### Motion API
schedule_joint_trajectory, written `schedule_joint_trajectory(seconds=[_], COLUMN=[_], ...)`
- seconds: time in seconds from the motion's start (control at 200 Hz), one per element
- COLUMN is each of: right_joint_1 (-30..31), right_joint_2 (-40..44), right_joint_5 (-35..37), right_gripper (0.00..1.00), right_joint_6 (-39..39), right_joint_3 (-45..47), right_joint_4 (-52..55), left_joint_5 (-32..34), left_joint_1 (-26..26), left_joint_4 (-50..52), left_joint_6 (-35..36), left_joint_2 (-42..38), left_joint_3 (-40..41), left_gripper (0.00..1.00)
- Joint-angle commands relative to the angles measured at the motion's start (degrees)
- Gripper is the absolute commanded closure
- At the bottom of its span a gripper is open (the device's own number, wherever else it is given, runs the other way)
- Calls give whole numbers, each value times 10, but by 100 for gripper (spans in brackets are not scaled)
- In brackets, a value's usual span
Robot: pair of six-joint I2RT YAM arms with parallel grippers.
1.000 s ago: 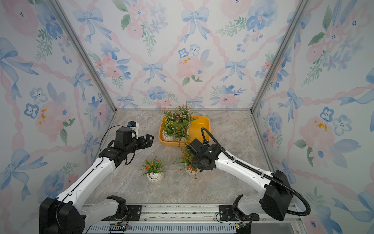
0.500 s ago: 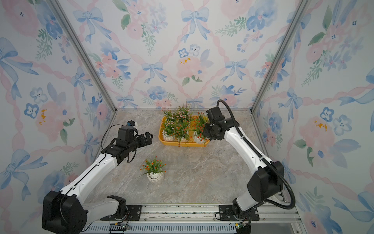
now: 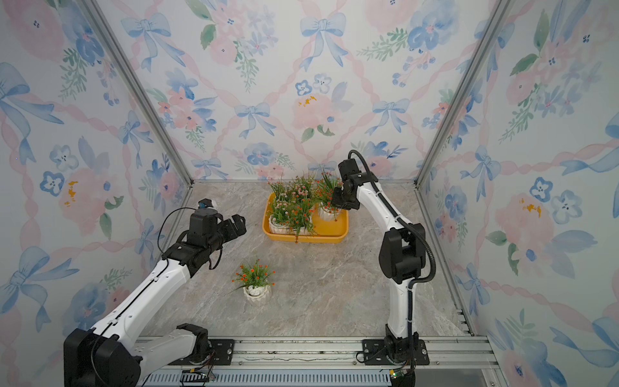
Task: Put the potted gypsophila into the storage box
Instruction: Place the baby's breath potted plant at the storage box.
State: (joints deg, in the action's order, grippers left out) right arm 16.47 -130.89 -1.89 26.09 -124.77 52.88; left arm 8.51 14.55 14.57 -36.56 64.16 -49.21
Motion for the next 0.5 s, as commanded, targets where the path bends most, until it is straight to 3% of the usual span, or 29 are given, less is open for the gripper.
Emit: schedule_joint_trajectory(seconds=[0.0,0.495], right_joint_1=[-7,5], right_joint_2=[-33,-114], right_joint_5=[-10,10], right_gripper=[98,95], right_joint_6=[-6,45], right_joint_3=[-61,-101], right_joint_4=[11,-53], left_joint_5=[17,1], left_joint_1=[-4,-1], left_joint_4=[-5,-6], left_joint_6=[-25,-84], left_joint_2=[-7,-54], left_joint_3=[6,67], left_gripper=[2,2])
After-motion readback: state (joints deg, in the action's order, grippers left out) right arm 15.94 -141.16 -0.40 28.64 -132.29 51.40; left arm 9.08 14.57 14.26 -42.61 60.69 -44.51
